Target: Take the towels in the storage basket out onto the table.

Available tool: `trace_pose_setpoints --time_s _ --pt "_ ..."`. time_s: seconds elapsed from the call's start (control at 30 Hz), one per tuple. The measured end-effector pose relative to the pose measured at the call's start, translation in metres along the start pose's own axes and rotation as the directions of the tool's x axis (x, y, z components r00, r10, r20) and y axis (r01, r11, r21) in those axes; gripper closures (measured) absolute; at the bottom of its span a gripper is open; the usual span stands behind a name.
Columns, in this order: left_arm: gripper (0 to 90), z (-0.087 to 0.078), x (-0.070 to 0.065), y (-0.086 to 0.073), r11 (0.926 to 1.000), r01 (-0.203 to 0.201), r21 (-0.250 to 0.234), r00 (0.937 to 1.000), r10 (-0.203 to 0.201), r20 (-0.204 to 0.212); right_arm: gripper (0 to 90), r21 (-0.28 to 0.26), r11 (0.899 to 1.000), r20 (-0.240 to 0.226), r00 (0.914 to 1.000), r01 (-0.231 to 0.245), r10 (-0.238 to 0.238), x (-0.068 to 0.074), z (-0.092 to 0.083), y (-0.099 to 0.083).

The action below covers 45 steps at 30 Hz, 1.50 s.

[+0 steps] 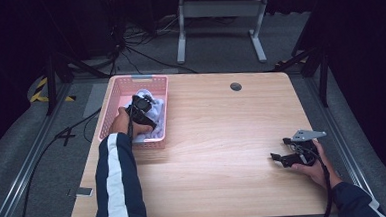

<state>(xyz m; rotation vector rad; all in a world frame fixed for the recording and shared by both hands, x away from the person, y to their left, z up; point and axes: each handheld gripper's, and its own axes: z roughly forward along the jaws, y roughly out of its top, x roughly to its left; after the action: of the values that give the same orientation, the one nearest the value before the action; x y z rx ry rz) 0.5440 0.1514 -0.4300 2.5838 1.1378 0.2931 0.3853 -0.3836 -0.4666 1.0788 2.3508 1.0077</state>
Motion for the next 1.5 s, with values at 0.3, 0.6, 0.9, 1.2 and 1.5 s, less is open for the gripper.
trace_pose_setpoints --time_s 0.3,0.6,0.9,1.2,1.5 --pt "58.2 -0.019 -0.006 -0.003 0.9988 -0.010 -0.048 0.9800 0.000 -0.199 13.9 0.000 1.000 -0.002 1.0000 0.002 -0.002 0.000 0.000 0.000" --pt "58.8 -0.087 -0.002 -0.021 0.9514 0.014 -0.308 0.9656 -0.092 -0.243 13.9 -0.001 1.000 -0.004 1.0000 0.003 -0.003 0.000 0.000 0.000" --pt "58.8 -0.148 -0.024 -0.013 0.9025 -0.051 -0.428 0.9732 -0.051 -0.224 13.9 0.000 1.000 -0.004 1.0000 0.005 -0.005 0.000 0.000 0.000" --pt "58.5 -0.164 -0.088 0.022 0.8538 -0.190 -0.485 0.9810 0.145 -0.129 13.9 0.000 1.000 -0.004 1.0000 0.004 -0.004 0.000 0.000 0.000" --pt "54.0 -0.099 -0.214 0.046 0.8108 -0.411 -0.417 0.8887 0.458 0.015 13.9 0.003 1.000 -0.007 0.9999 0.012 -0.011 0.000 -0.001 0.000"
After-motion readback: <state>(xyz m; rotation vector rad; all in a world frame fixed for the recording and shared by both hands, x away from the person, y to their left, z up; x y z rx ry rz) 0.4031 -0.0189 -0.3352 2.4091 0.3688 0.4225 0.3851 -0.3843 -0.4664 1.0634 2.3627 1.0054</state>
